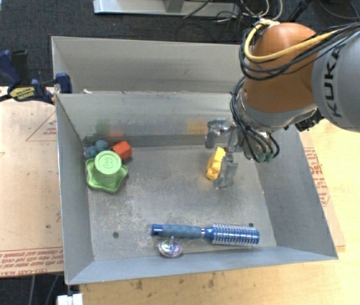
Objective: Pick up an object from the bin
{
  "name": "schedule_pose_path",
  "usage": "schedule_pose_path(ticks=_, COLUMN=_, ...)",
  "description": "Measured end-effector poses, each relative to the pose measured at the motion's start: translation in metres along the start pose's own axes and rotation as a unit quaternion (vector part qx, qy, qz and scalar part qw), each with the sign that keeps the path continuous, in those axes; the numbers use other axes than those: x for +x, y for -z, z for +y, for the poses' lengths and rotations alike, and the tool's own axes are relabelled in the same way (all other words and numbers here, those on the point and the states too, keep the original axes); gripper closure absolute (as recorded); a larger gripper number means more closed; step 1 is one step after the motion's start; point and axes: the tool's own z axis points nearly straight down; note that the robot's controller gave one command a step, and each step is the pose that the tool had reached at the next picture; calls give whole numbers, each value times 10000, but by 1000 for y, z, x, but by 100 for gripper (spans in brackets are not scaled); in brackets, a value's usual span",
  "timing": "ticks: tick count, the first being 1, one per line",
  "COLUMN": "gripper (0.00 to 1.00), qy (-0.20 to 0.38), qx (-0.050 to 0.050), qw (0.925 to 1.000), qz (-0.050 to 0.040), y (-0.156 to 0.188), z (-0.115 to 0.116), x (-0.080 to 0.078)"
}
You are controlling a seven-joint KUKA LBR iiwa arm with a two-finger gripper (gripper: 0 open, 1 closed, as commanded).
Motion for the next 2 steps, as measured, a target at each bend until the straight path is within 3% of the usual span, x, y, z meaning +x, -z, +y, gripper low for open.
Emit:
schedule_pose_path(ticks=1, gripper=0, qy=-28, qx=15, qw=10000, qz=12, y=-66, z=-58, x=-38)
schedule_pose_path(ticks=2, gripper=0, qy=585, qx=-2, qw=9983, qz=30, y=-151, z=-53, x=-60)
